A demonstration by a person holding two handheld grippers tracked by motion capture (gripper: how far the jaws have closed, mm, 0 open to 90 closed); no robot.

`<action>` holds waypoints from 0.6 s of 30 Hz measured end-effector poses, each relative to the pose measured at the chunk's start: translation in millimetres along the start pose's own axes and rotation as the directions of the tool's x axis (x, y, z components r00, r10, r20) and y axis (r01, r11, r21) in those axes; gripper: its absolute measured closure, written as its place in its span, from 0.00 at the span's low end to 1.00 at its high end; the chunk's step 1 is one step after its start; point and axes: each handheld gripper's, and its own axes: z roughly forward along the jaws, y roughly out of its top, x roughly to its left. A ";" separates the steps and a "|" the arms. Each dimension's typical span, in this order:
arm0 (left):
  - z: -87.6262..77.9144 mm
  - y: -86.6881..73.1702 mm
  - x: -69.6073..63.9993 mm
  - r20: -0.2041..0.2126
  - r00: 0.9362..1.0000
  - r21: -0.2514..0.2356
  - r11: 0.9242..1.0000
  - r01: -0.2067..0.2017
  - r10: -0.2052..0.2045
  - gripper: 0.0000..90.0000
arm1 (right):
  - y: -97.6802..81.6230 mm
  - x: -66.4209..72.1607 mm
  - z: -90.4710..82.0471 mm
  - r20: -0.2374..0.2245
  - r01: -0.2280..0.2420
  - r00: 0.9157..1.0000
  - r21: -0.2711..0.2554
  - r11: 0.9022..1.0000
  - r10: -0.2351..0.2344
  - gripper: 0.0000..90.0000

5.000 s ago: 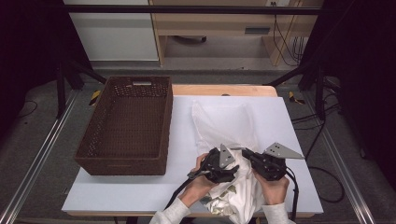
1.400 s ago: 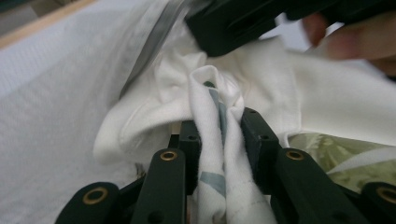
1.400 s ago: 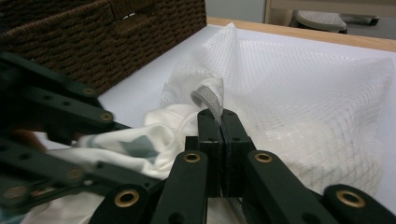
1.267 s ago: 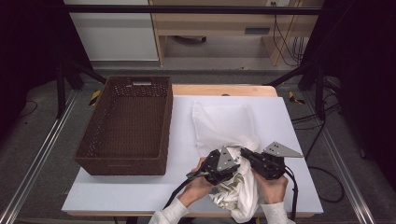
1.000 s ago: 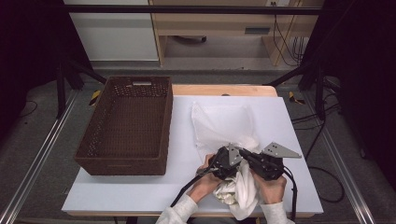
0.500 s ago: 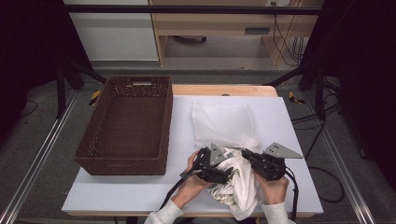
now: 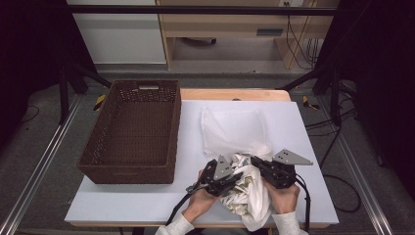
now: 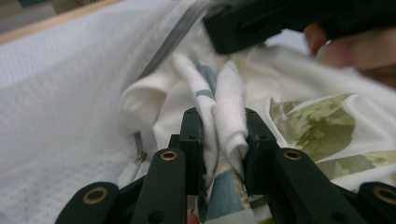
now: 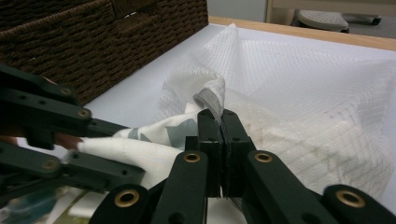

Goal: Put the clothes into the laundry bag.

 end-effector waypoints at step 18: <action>43.8 12.6 9.2 -0.109 0.994 0.125 0.992 -0.017 0.031 0.63 | -0.3 0.1 -3.9 0.007 0.001 1.000 -0.014 1.000 -0.001 0.99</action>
